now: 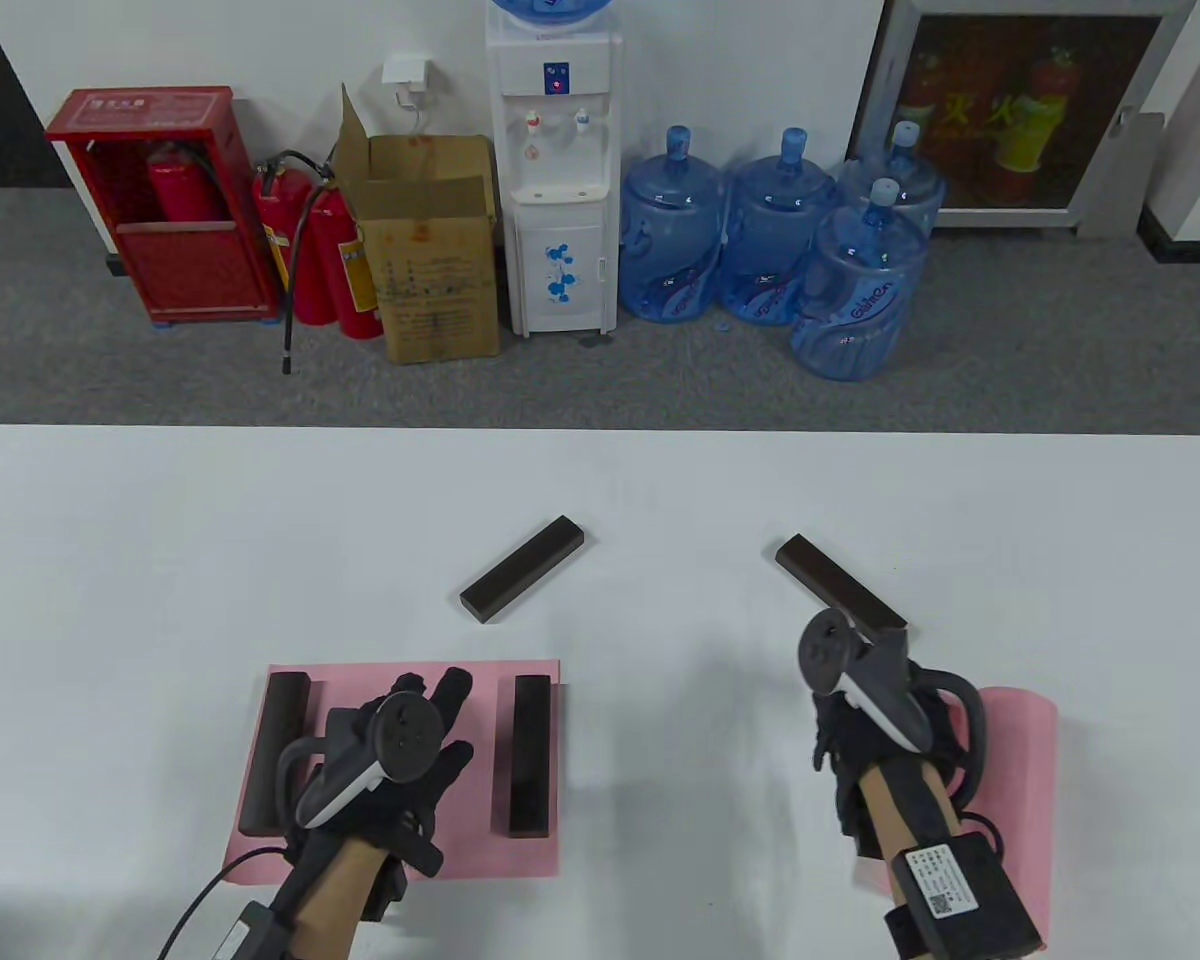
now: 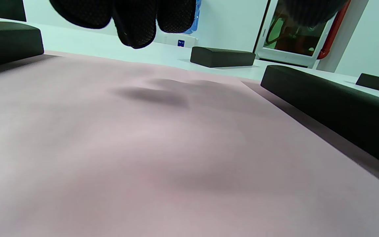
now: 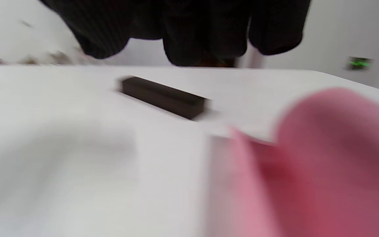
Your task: Unroll papers and secure with paperweights
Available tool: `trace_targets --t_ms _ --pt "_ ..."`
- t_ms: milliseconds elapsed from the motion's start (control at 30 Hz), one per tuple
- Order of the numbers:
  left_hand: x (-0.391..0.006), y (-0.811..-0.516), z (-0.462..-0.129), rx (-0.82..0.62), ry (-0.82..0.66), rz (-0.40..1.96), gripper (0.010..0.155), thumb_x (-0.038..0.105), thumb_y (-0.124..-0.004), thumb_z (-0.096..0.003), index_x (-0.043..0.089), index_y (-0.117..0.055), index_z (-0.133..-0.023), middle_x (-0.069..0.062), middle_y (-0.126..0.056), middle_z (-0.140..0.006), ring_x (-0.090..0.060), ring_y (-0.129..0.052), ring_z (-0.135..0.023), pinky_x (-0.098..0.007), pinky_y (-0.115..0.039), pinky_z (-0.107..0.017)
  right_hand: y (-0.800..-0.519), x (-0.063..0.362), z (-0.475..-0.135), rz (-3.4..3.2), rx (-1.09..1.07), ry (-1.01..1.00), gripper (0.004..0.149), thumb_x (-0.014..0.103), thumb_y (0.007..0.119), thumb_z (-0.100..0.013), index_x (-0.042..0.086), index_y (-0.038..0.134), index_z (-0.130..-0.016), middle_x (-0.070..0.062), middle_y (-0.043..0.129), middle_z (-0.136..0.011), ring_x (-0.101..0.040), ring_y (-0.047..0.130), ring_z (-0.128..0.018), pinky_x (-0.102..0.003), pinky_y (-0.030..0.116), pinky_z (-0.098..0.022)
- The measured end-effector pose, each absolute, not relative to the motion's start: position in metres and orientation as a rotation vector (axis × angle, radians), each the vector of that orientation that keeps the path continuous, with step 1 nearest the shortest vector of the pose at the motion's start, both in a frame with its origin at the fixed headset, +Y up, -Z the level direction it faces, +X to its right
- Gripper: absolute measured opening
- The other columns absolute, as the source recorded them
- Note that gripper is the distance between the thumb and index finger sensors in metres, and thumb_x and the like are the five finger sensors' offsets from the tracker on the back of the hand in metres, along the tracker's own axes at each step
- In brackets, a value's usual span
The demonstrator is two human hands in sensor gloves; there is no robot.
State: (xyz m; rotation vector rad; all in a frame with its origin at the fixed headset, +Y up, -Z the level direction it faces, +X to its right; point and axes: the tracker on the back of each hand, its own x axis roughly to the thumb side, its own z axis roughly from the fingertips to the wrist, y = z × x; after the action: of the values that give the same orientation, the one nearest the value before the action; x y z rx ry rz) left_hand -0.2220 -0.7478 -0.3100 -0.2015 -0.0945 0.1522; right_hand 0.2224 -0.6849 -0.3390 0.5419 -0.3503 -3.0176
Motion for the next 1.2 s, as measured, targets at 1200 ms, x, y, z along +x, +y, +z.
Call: trace_targets --t_ms 1200 --pt "-0.223 -0.755 -0.312 -0.215 -0.11 0.201 0.073 0.061 -0.062 -0.0487 0.05 -0.024 -0.11 -0.011 -0.053 -0.122 -0.042 -0.072 -0.103 -0.065 -0.056 -0.073 -0.694 0.266 -0.325 -3.199 0.803 -0.347 0.097 0.053 0.085 -0.037 0.019 0.028 -0.107 -0.012 0.057 -0.102 -0.029 0.098 -0.062 -0.043 0.085 -0.038"
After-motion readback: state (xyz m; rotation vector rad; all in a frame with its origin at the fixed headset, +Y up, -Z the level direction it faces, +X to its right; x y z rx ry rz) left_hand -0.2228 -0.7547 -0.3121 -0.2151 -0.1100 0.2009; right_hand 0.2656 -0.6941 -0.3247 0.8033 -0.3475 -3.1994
